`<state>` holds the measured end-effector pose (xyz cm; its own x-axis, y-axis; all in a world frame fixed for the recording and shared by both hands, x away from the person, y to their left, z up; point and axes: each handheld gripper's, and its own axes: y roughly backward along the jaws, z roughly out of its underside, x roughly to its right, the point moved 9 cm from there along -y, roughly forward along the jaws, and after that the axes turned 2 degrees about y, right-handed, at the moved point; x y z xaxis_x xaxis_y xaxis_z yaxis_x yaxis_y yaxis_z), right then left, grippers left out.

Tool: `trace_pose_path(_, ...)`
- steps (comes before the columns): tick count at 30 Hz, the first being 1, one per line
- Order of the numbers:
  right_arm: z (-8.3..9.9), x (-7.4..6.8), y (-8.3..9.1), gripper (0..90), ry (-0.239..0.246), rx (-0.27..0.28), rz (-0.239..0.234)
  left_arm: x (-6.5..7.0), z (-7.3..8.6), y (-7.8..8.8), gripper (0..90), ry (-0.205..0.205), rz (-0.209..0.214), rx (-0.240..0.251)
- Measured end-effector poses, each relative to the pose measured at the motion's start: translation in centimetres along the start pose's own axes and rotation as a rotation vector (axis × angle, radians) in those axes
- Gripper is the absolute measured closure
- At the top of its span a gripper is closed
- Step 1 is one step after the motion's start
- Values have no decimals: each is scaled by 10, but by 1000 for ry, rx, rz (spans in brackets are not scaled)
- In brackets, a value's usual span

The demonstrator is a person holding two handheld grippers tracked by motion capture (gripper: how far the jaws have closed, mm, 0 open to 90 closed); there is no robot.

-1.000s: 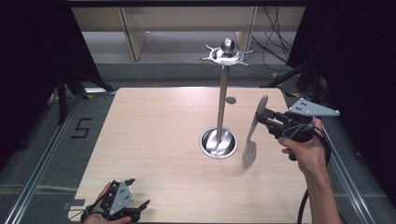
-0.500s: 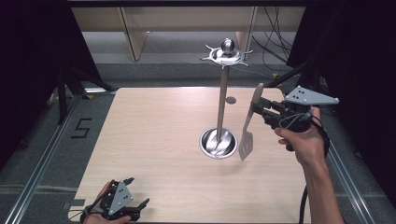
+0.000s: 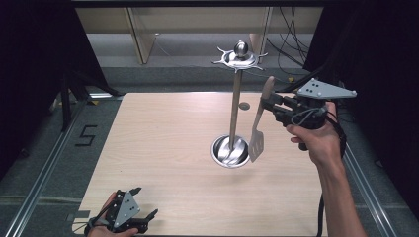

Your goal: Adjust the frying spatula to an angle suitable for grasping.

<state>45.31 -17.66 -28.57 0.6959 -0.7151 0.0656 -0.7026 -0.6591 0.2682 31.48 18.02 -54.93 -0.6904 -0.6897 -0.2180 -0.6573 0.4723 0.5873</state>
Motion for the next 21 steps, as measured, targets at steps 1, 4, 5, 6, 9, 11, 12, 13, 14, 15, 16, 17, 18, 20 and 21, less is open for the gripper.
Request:
trace_pose_path(1,-1,0,0,697,-1,-2,-3,0,0,0,150,-3,2,-1)
trace_pose_path(4,-7,3,-1,697,18,12,15,0,-1,-1,150,1,-12,11)
trace_pose_path(5,-7,3,-1,697,18,12,15,0,-1,-1,150,1,-12,11)
trace_pose_path(6,-9,0,-2,697,-14,2,-10,0,-1,-1,150,1,-11,11)
trace_pose_path(9,-13,3,-3,697,14,10,6,0,0,-1,150,3,-11,9)
trace_pose_path(11,-16,4,-5,697,23,17,22,1,-1,-1,150,7,-4,12)
trace_pose_path(12,-16,3,-5,697,17,5,10,0,0,-1,150,1,-11,8)
trace_pose_path(13,-17,2,-6,697,10,-3,0,0,0,-1,151,3,-10,8)
trace_pose_path(14,-17,2,-6,697,10,-3,0,0,0,-1,150,3,-10,8)
trace_pose_path(15,-18,3,-7,697,7,3,12,0,0,-2,150,1,-8,10)
trace_pose_path(16,-18,4,-8,697,27,0,17,0,0,-1,150,1,-7,10)
trace_pose_path(17,-19,5,-8,697,27,1,20,0,0,-1,150,0,-8,10)
trace_pose_path(18,-21,5,-9,697,17,5,17,0,0,0,150,0,5,0)
trace_pose_path(20,-21,6,-10,697,25,6,17,0,0,0,150,0,5,1)
trace_pose_path(21,-21,3,-11,697,14,-11,5,0,0,-1,150,0,-7,10)
